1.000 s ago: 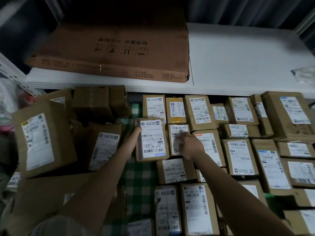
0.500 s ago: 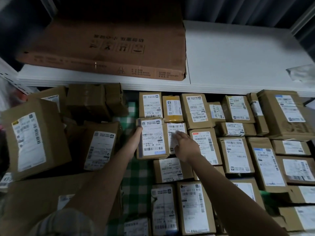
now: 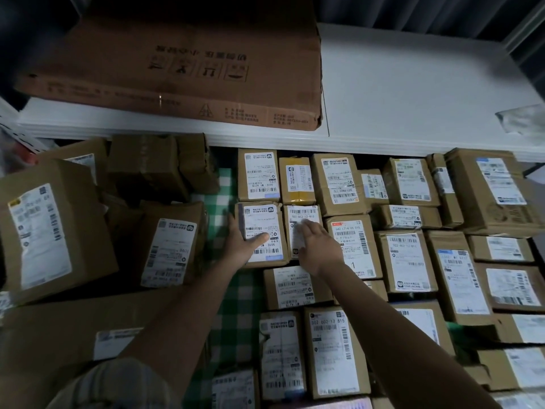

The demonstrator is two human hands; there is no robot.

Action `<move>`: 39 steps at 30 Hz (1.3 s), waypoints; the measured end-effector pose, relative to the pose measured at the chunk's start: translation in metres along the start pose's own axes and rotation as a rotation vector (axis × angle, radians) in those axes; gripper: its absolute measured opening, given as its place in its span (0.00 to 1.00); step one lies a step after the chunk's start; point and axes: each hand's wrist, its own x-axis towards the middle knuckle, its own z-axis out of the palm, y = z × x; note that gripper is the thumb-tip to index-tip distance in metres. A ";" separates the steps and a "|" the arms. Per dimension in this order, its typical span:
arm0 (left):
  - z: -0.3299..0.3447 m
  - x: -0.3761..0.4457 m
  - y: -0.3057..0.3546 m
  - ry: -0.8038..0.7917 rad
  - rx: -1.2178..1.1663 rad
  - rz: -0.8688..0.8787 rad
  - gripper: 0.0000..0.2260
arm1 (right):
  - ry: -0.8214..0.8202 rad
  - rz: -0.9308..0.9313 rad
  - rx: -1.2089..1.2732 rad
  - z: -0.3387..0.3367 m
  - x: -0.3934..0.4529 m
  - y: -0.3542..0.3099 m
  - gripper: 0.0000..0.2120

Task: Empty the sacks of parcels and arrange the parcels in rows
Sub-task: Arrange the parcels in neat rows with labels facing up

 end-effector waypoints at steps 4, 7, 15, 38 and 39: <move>-0.001 0.002 -0.001 -0.026 0.044 -0.004 0.49 | -0.010 0.006 0.007 0.005 0.001 -0.001 0.31; -0.009 0.010 0.001 -0.062 0.056 -0.043 0.54 | -0.006 0.009 -0.007 0.000 0.003 -0.002 0.30; -0.024 0.032 0.026 -0.030 0.360 0.110 0.55 | 0.178 0.003 0.021 -0.025 0.032 -0.018 0.23; -0.023 0.009 0.045 -0.024 0.477 0.092 0.39 | -0.004 -0.035 0.039 -0.036 0.047 -0.025 0.30; -0.026 0.004 0.043 0.000 0.500 0.113 0.38 | 0.023 -0.072 0.059 -0.035 0.040 -0.029 0.30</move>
